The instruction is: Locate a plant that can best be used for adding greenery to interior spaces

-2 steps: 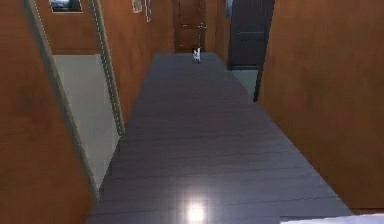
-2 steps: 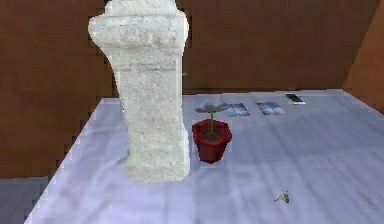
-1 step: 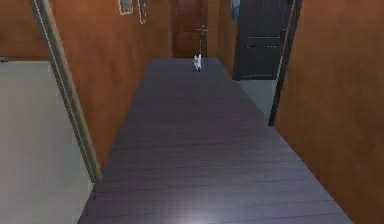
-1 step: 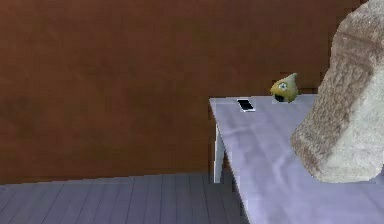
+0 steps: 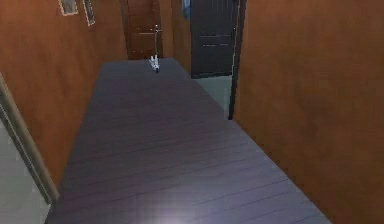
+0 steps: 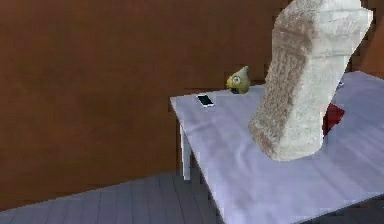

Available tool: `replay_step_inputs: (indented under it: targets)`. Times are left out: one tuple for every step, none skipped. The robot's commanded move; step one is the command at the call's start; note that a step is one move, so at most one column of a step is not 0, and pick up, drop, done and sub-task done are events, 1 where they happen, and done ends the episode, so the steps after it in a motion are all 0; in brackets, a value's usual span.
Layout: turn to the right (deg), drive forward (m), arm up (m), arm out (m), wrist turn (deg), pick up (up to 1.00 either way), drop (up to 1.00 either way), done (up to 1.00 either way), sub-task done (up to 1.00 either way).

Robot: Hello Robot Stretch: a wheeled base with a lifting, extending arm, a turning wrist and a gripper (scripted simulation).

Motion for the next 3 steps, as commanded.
replay_step_inputs:
  targets:
    - [0.0, 1.0, 0.0, 0.0, 0.0, 0.0, 0.0, 0.0, 0.0]
    - [0.0, 1.0, 0.0, 0.0, 0.0, 0.0, 0.0, 0.0, 0.0]
    - [3.0, 0.0, 0.0, 0.0, 0.0, 0.0, 0.0, 0.0, 0.0]
